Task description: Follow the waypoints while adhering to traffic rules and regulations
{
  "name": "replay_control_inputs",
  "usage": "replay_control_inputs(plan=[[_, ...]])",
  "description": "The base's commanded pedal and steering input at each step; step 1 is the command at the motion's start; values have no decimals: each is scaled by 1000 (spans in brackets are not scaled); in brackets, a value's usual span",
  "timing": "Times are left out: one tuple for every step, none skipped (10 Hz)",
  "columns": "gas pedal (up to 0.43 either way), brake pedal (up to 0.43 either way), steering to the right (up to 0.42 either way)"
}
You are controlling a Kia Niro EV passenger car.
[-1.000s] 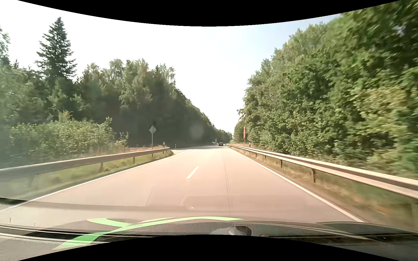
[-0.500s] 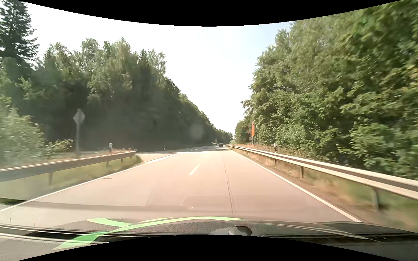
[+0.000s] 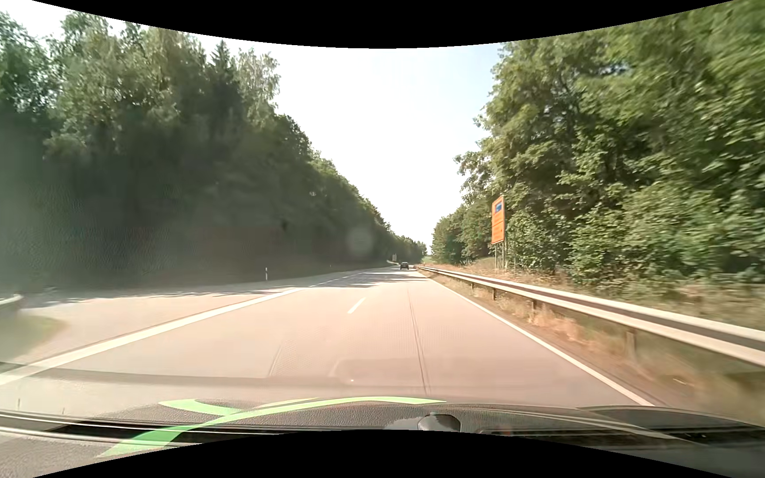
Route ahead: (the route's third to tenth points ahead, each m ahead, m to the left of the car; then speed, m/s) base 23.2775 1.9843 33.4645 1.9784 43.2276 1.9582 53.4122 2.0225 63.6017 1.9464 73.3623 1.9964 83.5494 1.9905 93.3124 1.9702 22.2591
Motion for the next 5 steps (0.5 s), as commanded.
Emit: replay_control_inputs(plan=[[248,0,-1],[260,0,-1],[268,0,-1],[268,0,-1],[260,0,-2]])
